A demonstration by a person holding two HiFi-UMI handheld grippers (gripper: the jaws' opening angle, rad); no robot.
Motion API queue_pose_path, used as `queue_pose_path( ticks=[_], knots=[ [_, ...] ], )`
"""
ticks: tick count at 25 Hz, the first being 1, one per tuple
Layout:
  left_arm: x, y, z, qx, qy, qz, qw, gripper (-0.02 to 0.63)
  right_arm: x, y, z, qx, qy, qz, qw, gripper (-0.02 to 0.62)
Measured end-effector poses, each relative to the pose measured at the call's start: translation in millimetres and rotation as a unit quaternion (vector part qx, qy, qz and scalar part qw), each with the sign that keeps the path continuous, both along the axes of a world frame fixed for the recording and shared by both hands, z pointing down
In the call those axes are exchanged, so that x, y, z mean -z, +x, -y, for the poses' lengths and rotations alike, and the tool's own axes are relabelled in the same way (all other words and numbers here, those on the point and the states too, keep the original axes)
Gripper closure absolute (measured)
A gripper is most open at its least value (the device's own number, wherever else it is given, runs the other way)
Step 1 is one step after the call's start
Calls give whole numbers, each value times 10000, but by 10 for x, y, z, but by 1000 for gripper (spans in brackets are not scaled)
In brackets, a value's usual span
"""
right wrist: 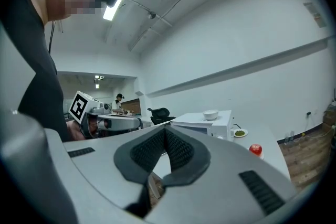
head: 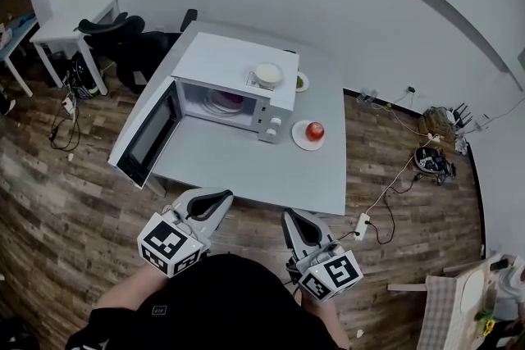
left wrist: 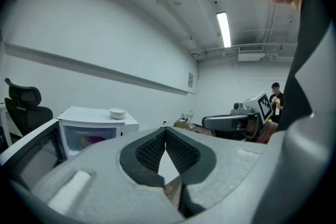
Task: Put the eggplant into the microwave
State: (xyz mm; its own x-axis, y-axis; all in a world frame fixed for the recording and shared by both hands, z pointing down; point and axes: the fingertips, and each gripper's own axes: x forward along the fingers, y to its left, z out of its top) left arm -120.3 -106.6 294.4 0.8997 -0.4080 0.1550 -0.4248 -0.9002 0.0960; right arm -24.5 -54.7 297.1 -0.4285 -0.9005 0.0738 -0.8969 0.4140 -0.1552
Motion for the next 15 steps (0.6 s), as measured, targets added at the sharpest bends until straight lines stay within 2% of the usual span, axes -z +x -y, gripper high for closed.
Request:
queue_pose_path(
  ticks=[15],
  knots=[
    [35, -28, 59, 3, 46, 25, 10000, 597, -26, -43, 38, 41, 5, 42, 10000, 581]
  ],
)
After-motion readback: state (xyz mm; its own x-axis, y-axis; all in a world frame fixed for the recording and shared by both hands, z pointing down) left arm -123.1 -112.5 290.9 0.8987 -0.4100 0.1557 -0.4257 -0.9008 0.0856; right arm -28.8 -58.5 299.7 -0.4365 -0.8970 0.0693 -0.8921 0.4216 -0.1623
